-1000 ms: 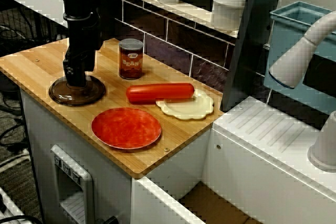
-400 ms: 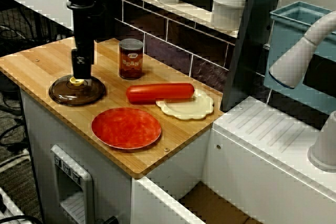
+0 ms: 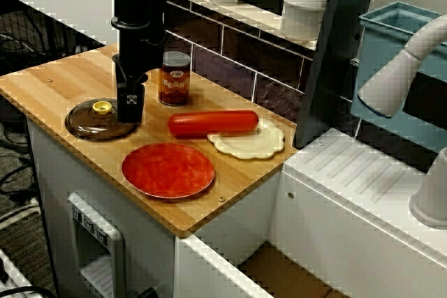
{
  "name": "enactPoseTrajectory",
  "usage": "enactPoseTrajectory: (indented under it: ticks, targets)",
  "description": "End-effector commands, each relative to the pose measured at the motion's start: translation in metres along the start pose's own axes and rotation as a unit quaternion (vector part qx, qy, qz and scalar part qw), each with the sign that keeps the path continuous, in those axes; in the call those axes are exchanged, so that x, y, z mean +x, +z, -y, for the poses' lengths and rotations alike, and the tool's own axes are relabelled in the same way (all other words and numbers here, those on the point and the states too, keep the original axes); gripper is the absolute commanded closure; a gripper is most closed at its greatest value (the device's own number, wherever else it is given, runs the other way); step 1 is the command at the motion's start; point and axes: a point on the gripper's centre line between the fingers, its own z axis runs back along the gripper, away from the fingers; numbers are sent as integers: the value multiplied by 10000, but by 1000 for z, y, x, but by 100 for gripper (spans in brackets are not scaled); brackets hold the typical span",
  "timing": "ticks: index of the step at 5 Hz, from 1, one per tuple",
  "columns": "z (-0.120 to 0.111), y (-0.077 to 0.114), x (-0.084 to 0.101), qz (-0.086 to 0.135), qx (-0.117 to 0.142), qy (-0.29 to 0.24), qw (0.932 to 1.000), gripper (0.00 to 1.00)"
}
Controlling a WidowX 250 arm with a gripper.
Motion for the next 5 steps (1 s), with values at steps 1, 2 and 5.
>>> enactPoseTrajectory:
  ticks: [1,2,5]
  targets:
    - [4,31,23,574,244,685,9957,0]
    - [6,36,39,591,272,712,9953,0]
    - [20,21,80,623,433,779,9941,0]
